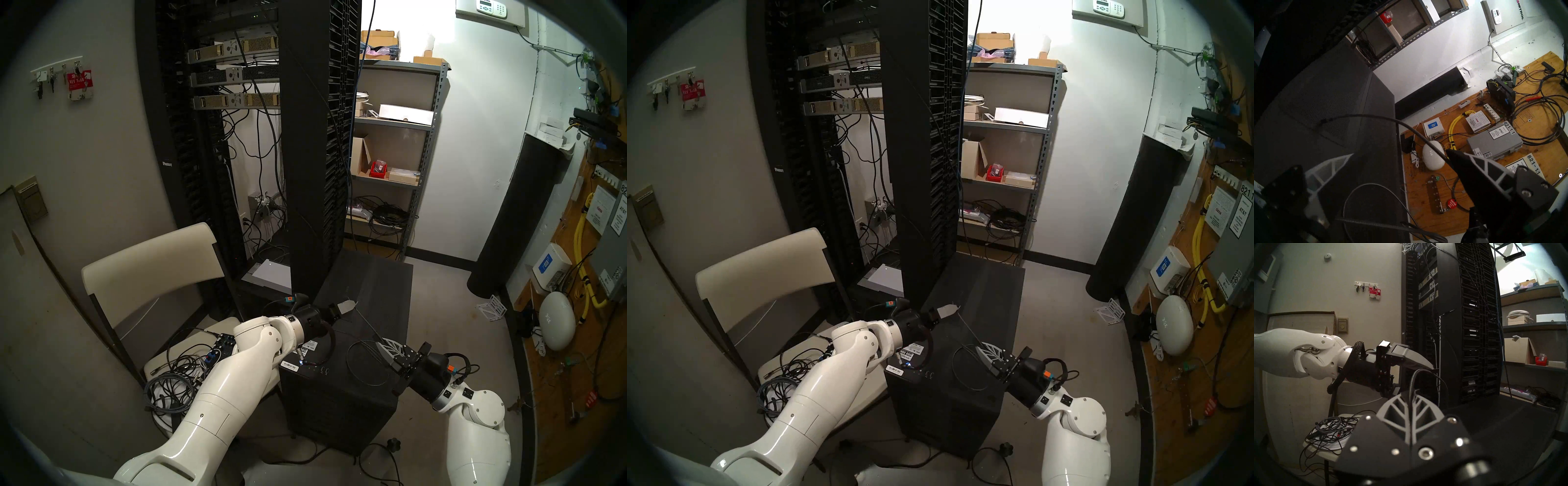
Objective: Insert the cable into the workstation's USB slot
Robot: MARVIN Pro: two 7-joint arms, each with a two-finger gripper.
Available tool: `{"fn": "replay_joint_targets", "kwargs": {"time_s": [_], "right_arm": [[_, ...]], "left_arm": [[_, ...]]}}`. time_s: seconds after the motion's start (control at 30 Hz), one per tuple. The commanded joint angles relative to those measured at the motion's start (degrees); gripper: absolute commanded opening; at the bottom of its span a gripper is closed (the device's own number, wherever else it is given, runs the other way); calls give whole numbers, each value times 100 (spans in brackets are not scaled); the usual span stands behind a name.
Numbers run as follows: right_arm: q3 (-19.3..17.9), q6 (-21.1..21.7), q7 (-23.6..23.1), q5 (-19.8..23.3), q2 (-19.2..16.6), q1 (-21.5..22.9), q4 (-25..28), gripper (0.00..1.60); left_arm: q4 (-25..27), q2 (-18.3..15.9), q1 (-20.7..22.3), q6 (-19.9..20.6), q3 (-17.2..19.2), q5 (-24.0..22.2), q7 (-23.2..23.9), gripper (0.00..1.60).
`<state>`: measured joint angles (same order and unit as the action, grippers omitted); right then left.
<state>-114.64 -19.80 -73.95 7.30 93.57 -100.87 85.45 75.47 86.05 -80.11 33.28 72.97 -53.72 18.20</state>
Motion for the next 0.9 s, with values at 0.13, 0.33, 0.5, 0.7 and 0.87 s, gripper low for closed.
{"fn": "replay_joint_targets", "kwargs": {"time_s": [0.13,0.33,0.5,0.7,0.87], "right_arm": [[156,77,-118,30,27,31,76,0],[169,111,-135,6,47,8,94,0],[187,185,-234,44,54,-40,138,0],[141,297,-296,40,39,-163,280,0],[39,368,-329,69,3,-264,426,0]], "left_arm": [[171,302,69,-95,-45,-97,-90,160],[157,424,72,-95,-4,-233,-95,160],[172,468,57,-103,1,-256,-188,160],[-128,464,247,-330,-56,-60,-294,160],[-438,435,440,-421,-96,64,-334,160]]}}
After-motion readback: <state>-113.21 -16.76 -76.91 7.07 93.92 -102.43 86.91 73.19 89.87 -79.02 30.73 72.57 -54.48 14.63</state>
